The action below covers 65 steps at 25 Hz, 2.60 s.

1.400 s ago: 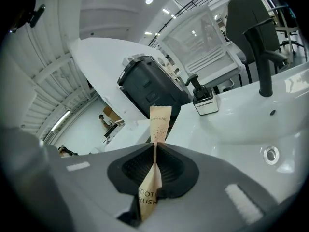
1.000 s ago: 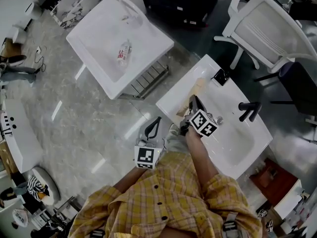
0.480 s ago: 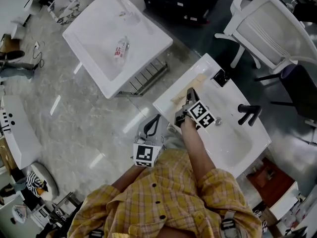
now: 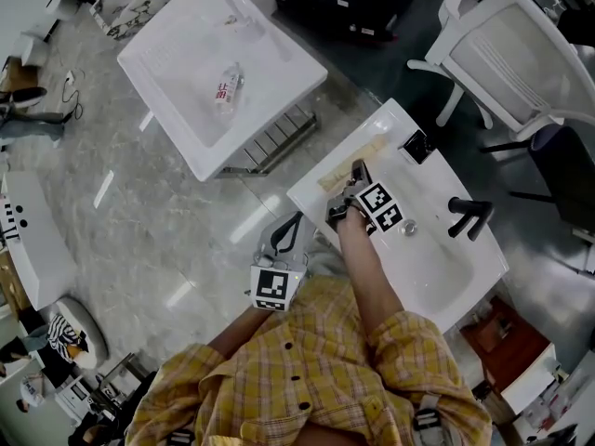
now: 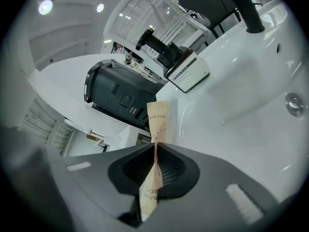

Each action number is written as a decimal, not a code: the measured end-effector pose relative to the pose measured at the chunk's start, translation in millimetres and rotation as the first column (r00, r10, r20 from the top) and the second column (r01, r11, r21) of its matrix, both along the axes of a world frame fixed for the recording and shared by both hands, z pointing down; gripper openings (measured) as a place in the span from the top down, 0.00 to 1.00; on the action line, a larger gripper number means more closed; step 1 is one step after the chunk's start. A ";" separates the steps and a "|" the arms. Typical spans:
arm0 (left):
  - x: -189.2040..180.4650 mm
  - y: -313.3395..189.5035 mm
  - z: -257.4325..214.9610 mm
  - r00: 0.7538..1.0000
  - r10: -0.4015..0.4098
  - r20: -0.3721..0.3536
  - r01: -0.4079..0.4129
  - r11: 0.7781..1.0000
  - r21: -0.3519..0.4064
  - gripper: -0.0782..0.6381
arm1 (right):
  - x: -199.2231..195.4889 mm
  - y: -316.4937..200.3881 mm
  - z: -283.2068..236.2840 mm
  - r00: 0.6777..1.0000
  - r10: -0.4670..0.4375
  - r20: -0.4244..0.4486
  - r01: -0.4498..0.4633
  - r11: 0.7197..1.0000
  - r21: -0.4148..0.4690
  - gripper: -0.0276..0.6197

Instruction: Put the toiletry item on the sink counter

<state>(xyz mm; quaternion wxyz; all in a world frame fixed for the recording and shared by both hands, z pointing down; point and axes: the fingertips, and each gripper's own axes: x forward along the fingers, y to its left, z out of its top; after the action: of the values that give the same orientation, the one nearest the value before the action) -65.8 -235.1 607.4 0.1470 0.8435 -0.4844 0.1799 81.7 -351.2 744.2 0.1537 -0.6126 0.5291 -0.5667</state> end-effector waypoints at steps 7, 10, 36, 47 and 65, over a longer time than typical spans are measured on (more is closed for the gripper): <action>-2.0 1.8 3.8 1.000 -0.008 0.002 0.008 1.000 -0.009 0.89 | -1.1 -3.2 7.9 0.999 0.018 0.033 -0.017 1.000 -0.015 0.94; -3.0 2.8 3.7 1.000 -0.015 0.005 0.015 1.000 -0.009 0.89 | -1.4 -3.8 9.7 0.999 0.009 0.033 -0.008 1.000 -0.017 0.94; 14.0 12.0 -10.9 1.000 0.025 0.018 -0.026 0.999 0.037 0.89 | 5.5 14.0 -20.0 0.997 -0.070 0.013 0.069 0.996 0.061 0.83; 16.3 21.0 -29.3 1.000 0.030 0.009 -0.031 0.997 0.068 0.89 | 13.0 35.9 -71.0 0.976 -0.145 -0.164 0.173 0.969 0.175 0.93; -1.0 22.3 -74.7 0.996 0.010 -0.084 0.005 0.985 0.174 0.89 | -25.0 86.6 -181.5 0.751 -0.229 -0.619 0.492 0.820 0.294 0.96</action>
<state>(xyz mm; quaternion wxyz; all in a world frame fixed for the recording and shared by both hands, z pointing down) -66.8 -212.8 532.7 0.0930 0.8605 -0.4905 0.1011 56.8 -264.6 562.8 0.0109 -0.5821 0.7746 -0.2471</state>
